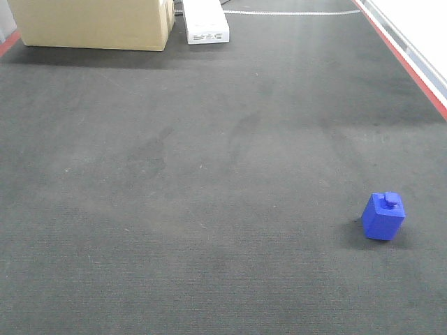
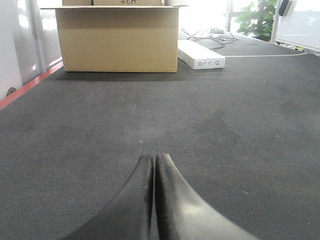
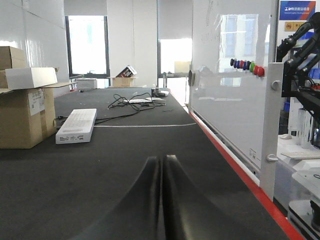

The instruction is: Pour parts from conveyor to right shelf

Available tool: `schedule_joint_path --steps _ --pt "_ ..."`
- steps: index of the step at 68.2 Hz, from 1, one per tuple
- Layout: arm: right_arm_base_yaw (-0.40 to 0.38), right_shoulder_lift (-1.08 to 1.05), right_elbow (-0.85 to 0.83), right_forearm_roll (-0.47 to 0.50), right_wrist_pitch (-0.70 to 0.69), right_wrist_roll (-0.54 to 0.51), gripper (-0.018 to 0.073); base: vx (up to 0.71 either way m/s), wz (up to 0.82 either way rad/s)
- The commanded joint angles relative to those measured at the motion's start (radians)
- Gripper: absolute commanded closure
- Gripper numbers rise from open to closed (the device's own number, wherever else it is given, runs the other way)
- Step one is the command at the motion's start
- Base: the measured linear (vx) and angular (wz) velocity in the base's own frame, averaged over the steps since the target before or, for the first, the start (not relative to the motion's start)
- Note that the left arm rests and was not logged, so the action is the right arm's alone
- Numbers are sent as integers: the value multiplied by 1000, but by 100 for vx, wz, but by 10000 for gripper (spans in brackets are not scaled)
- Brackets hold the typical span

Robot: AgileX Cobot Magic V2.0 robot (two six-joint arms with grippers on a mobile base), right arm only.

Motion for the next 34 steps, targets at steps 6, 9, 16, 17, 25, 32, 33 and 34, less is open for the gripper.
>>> schedule_joint_path --steps 6,9,16,17,25,32,33,34 --pt "-6 139 -133 -8 104 -8 568 0 0" --pt "-6 171 -152 -8 175 -8 568 0 0" --pt "-6 228 -175 3 260 -8 568 0 0" --pt "-6 233 -175 3 265 -8 568 0 0" --pt "-6 276 -173 3 297 -9 568 0 0" --pt "-6 294 -173 8 289 -5 568 0 0" --pt "-6 294 -173 15 283 -2 568 0 0" --pt "-6 294 -173 19 280 -1 568 0 0"
